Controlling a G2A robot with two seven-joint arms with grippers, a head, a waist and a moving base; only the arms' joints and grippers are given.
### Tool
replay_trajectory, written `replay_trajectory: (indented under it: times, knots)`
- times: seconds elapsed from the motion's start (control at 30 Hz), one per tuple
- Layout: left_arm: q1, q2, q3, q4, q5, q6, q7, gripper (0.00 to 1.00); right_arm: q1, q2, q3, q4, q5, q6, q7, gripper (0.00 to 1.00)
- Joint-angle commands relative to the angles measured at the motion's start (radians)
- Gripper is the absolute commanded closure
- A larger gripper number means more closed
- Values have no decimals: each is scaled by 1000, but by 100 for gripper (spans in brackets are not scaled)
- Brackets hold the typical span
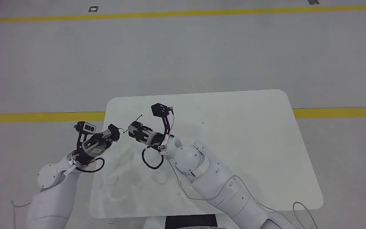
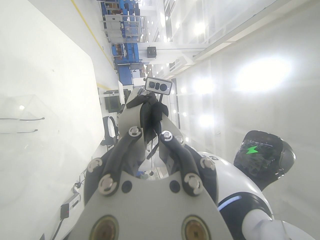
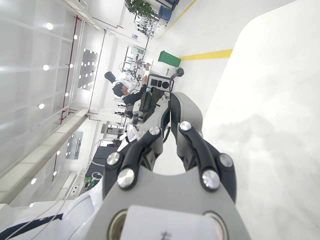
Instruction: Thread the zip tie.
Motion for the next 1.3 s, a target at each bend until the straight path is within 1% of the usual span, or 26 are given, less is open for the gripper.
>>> replay_trajectory:
  times: [0.0, 0.3, 0.53, 0.77, 1.03, 1.27]
  knots:
    - [0, 0, 0, 0, 0, 0, 0, 100, 7, -2, -6, 10, 10, -1, 12, 100]
    - [0, 0, 0, 0, 0, 0, 0, 100, 29, -12, -27, 47, 48, -22, 16, 100]
    - [0, 0, 0, 0, 0, 0, 0, 100, 27, -16, -29, 55, 70, -39, -6, 100]
    - [0, 0, 0, 0, 0, 0, 0, 100, 29, -18, -31, 59, 75, -41, -12, 100]
    - [0, 0, 0, 0, 0, 0, 0, 100, 14, -10, -12, 31, 35, -33, -50, 100]
    - [0, 0, 0, 0, 0, 0, 0, 100, -1, -3, -1, -1, 2, -24, -49, 100]
